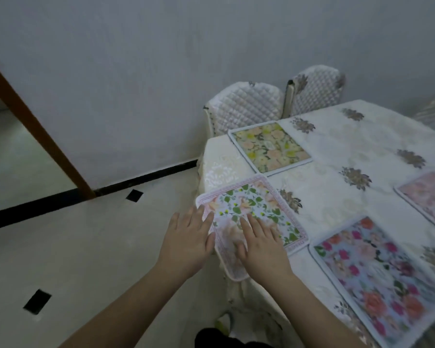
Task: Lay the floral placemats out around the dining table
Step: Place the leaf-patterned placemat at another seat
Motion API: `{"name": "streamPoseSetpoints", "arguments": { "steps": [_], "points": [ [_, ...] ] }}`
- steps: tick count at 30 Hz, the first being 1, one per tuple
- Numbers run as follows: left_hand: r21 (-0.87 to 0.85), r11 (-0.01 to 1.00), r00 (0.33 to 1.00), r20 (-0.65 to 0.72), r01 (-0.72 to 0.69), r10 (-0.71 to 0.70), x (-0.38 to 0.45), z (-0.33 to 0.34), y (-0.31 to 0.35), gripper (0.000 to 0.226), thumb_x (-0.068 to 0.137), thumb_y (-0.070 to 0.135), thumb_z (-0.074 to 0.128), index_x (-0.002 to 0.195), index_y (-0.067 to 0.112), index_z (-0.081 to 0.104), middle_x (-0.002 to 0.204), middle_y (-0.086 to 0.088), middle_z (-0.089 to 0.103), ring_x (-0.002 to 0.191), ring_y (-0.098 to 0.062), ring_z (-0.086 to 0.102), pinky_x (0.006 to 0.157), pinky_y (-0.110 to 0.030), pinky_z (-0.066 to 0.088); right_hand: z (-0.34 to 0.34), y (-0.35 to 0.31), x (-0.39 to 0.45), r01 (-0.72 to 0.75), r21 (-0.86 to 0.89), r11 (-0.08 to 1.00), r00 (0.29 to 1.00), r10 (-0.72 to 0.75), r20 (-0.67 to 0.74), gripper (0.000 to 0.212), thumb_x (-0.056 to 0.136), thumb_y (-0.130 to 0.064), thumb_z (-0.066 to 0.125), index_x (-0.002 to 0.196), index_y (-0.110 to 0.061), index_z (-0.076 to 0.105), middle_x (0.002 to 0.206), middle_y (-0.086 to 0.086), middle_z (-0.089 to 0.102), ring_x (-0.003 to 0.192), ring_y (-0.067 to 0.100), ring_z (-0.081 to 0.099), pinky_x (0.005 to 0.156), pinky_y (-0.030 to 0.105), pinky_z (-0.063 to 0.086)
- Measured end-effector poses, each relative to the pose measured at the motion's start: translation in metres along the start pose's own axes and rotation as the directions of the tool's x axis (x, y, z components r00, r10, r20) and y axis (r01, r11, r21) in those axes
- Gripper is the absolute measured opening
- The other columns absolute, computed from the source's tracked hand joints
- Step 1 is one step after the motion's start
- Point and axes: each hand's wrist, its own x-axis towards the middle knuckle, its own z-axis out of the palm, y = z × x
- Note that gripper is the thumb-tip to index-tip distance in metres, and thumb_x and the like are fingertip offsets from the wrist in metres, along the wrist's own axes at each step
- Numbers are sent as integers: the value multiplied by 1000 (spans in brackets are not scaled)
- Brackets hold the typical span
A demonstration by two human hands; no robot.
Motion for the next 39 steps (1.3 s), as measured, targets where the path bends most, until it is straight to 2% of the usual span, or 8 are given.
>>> {"name": "streamPoseSetpoints", "arguments": {
  "steps": [3, 9, 13, 16, 21, 30, 33, 39],
  "points": [
    [25, 996, 996, 43, -85, 84, 41, 10, 3, 53, 93, 40, 34, 129, 16, 65, 135, -12, 61, 126, -31, 56, 97, -54, 47, 8, 26, 23, -81, 54, 995, 997, 82, -6, 64, 89, -40, 27, 143, -13, 47, 147, 11, 48, 133, 31, 49, 106, 52, 40],
    [86, 965, 967, 69, -249, 243, 111, 17, 9, 54, 96, 43, 31, 135, 16, 60, 143, -11, 54, 135, -29, 48, 101, -54, 43, 16, 50, 58, -163, 157, 974, 987, 162, 15, 61, 101, -38, 25, 157, -21, 6, 165, 2, 5, 151, 21, 4, 120, 42, 4],
    [105, 933, 937, 101, -344, 335, 146, 22, 16, 56, 96, 44, 29, 137, 17, 57, 144, -11, 53, 135, -29, 47, 105, -55, 41, 18, 57, 68, -246, 177, 953, 968, 251, -6, 66, 92, -39, 16, 156, -20, 17, 163, 5, 16, 150, 24, 10, 119, 44, 7],
    [97, 899, 902, 120, -426, 415, 171, 32, 16, 57, 96, 45, 28, 139, 18, 55, 146, -10, 51, 137, -28, 46, 107, -54, 39, 27, 62, 72, -332, 176, 927, 940, 341, -23, 62, 95, -37, 35, 153, -18, 27, 161, 6, 24, 149, 26, 17, 118, 45, 12],
    [51, 804, 798, 174, -592, 577, 213, 61, 11, 57, 98, 45, 28, 141, 19, 53, 147, -10, 50, 138, -28, 44, 108, -54, 37, 54, 56, 81, -506, 196, 840, 855, 519, -15, 61, 97, -40, 43, 153, -19, 29, 161, 4, 23, 148, 27, 20, 118, 48, 17],
    [-75, 580, 547, 257, -811, 797, 260, 89, -3, 61, 99, 47, 19, 149, 20, 42, 156, -9, 37, 145, -29, 32, 115, -51, 26, 74, 8, 96, -788, 267, 554, 568, 823, -33, 58, 93, -36, 46, 147, -15, 39, 155, 9, 37, 143, 30, 34, 115, 49, 28],
    [-77, 542, 500, 296, -837, 814, 263, 101, -11, 60, 99, 47, 19, 150, 23, 38, 160, -6, 30, 149, -27, 22, 117, -51, 21, 79, -2, 90, -830, 276, 485, 505, 863, 0, 64, 91, -41, 37, 149, -13, 37, 152, 13, 40, 140, 33, 39, 111, 48, 33],
    [-43, 513, 457, 394, -857, 797, 257, 127, -26, 59, 98, 49, 24, 147, 21, 44, 154, -8, 41, 143, -33, 35, 107, -55, 36, 100, -10, 74, -858, 295, 421, 458, 887, 65, 65, 91, -47, 33, 145, -12, 41, 151, 17, 40, 139, 36, 39, 109, 49, 35]
  ]
}}
